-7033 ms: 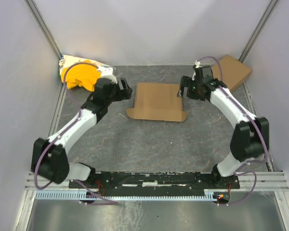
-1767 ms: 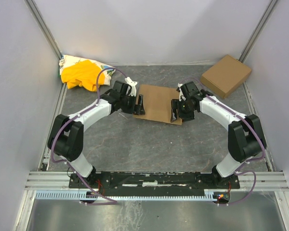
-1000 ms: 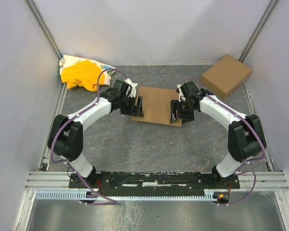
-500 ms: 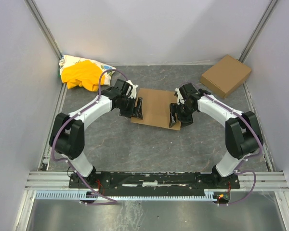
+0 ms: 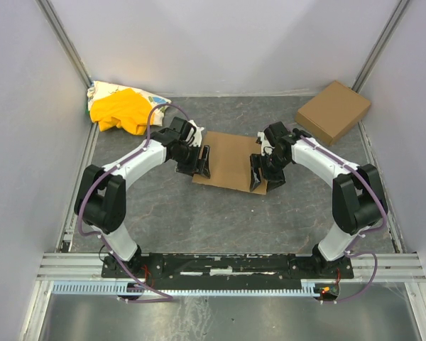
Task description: Fold the paper box
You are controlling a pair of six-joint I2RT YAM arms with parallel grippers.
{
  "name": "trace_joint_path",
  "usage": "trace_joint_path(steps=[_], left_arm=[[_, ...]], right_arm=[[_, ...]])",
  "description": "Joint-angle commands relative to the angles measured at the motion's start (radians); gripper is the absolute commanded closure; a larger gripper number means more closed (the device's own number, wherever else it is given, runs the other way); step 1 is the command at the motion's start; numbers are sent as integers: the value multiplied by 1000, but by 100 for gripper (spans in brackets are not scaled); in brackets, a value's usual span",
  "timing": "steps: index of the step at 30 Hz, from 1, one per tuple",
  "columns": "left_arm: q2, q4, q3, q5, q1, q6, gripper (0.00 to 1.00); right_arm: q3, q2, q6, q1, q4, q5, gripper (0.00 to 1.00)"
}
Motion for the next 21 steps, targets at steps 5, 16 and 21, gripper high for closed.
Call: trace_joint_path(steps=[5,16,21], left_arm=[[-10,-16,65,78,-5,22,27],[-7,-77,115,79,-5,34,27],[-5,-104,136,73,-5,39,27]], right_arm=[[50,-15,-25,7,-17,-72,28],[44,-5,-39,6,-26,-143,29],[46,-15,-44,7,-29,-163,29]])
